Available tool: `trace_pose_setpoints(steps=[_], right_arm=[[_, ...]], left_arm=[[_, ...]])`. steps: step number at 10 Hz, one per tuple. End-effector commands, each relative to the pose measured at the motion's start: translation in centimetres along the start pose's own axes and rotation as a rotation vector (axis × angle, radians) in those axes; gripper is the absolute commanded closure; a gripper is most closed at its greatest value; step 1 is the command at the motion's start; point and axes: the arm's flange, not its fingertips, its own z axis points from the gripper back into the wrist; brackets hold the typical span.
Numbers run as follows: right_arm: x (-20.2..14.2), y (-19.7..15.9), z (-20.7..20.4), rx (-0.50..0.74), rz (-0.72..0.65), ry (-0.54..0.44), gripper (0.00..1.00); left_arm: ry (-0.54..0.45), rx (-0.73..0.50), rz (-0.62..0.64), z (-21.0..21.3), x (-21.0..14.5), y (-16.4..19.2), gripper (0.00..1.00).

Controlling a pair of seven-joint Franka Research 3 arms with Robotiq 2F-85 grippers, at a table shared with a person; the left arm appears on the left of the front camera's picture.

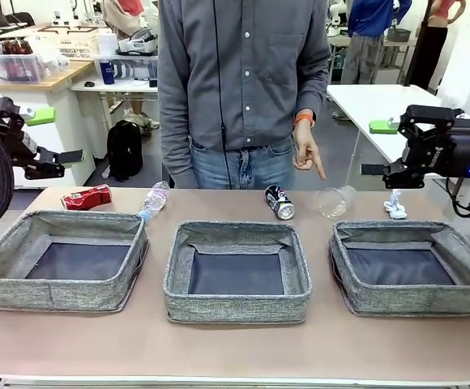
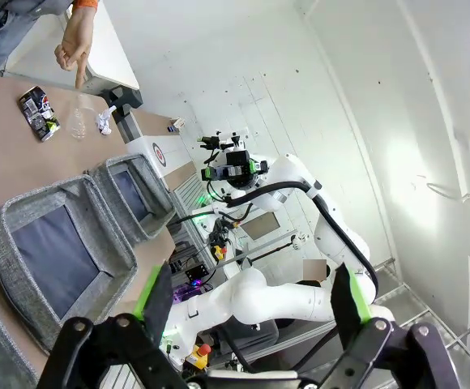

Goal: Sort the waste into the appropriate baskets.
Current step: Pick up the waste item pointed out by the person.

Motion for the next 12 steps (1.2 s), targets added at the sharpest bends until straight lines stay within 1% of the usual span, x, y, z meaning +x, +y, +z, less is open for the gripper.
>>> trace_pose_setpoints(steps=[1, 2, 3, 4, 5, 6, 7, 8, 9, 10, 11, 12], right_arm=[[1.3, 0.4, -0.7, -0.088, -0.014, 0.034, 0.0], [2.9, 0.9, -1.5, -0.266, 0.03, 0.036, 0.0], [4.7, 1.3, -2.3, -0.39, 0.066, 0.105, 0.0], [6.6, 1.2, -2.6, -0.678, 0.019, 0.05, 0.0], [8.0, 0.9, -2.8, -0.789, -0.06, 0.05, 0.0], [9.4, 0.1, -3.1, -0.849, -0.157, 0.057, 0.0], [10.7, -0.9, -3.3, -0.938, -0.265, 0.045, 0.0], [12.3, -2.4, -3.6, -0.956, -0.429, -0.044, 0.0], [13.6, -3.7, -3.8, -0.954, -0.533, -0.158, 0.0], [14.7, -4.3, -3.7, -0.959, -0.558, -0.265, 0.0], [15.0, -3.9, -3.9, -0.984, -0.46, -0.403, 0.0], [12.7, -5.9, -2.4, -1.012, -0.463, -0.151, 0.0]], left_arm=[[-0.005, -0.018, -0.005, -0.1, -0.1, -0.2, 0.0], [-0.005, -0.018, -0.005, -0.1, -0.1, -0.2, 0.0], [-0.005, -0.018, -0.005, -0.1, -0.1, -0.2, 0.0], [-0.005, -0.018, -0.005, -0.1, -0.1, -0.2, 0.0], [-0.005, -0.018, -0.005, -0.1, -0.1, -0.2, 0.0], [-0.005, -0.018, -0.005, -0.1, -0.1, -0.2, 0.0], [-0.005, -0.018, -0.005, -0.1, -0.1, -0.2, 0.0], [-0.005, -0.018, -0.005, -0.1, -0.1, -0.2, 0.0], [-0.005, -0.018, -0.005, -0.1, -0.1, -0.2, 0.0], [-0.005, -0.018, -0.005, -0.1, -0.1, -0.2, 0.0], [-0.005, -0.018, -0.005, -0.1, -0.1, -0.2, 0.0], [-0.005, -0.018, -0.005, -0.1, -0.1, -0.2, 0.0]])
